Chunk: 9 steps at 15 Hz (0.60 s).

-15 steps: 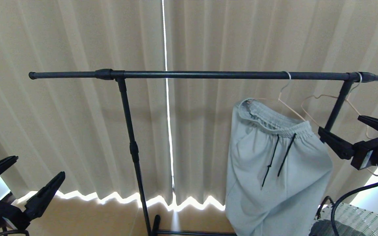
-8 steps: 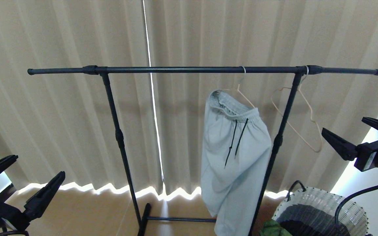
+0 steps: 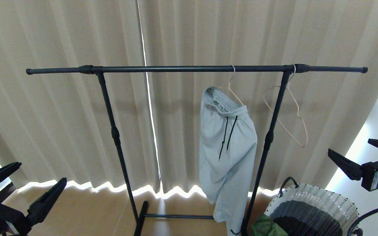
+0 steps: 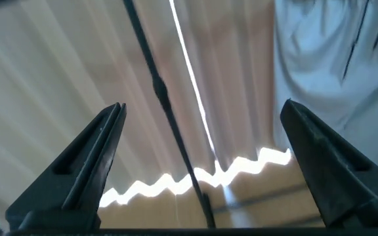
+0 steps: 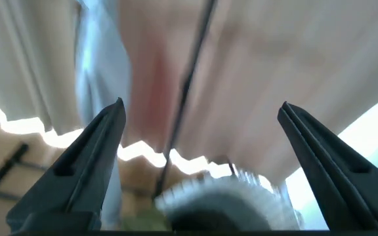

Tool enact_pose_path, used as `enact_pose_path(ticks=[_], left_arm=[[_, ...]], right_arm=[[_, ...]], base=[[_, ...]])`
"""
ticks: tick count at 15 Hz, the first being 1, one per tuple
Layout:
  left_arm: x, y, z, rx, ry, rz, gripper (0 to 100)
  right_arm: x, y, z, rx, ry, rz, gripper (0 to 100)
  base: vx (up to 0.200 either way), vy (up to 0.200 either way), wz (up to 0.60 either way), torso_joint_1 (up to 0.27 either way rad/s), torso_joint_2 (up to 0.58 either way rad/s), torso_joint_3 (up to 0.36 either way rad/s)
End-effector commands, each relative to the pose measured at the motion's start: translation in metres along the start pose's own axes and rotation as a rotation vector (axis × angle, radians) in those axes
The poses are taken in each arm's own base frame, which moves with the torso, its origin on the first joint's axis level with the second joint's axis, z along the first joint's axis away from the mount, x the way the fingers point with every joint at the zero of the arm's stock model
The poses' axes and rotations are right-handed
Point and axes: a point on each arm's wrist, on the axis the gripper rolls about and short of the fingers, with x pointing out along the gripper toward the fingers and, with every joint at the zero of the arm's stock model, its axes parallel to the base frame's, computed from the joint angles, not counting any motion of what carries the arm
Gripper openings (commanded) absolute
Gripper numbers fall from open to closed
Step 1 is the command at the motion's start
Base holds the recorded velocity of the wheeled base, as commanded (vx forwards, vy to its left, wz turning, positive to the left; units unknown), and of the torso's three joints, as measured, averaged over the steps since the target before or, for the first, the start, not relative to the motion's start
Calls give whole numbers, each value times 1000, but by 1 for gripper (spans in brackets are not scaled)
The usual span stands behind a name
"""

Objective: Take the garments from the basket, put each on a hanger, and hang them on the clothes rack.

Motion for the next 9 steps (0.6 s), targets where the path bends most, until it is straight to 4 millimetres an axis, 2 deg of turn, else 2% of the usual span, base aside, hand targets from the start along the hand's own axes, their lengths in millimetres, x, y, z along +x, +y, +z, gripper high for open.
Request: enact_pose_path(ticks=[1, 4, 5, 9], left_arm=[[0, 3, -5, -11, 43, 27, 100], [-2, 4, -15, -31, 140, 40, 100], [-2, 3, -16, -35, 154, 31, 100], [-10, 1, -22, -54, 215, 34, 100]], right_arm=[[-26, -2, -10, 5, 24, -23, 100], [-49, 2, -27, 12, 19, -13, 100], [-51, 3, -37, 12, 52, -7, 100], [-46, 2, -47, 5, 125, -27, 100]], base=[[0, 0, 0, 0, 0, 0], [0, 0, 0, 0, 0, 0], [0, 0, 0, 0, 0, 0], [0, 0, 0, 0, 0, 0]])
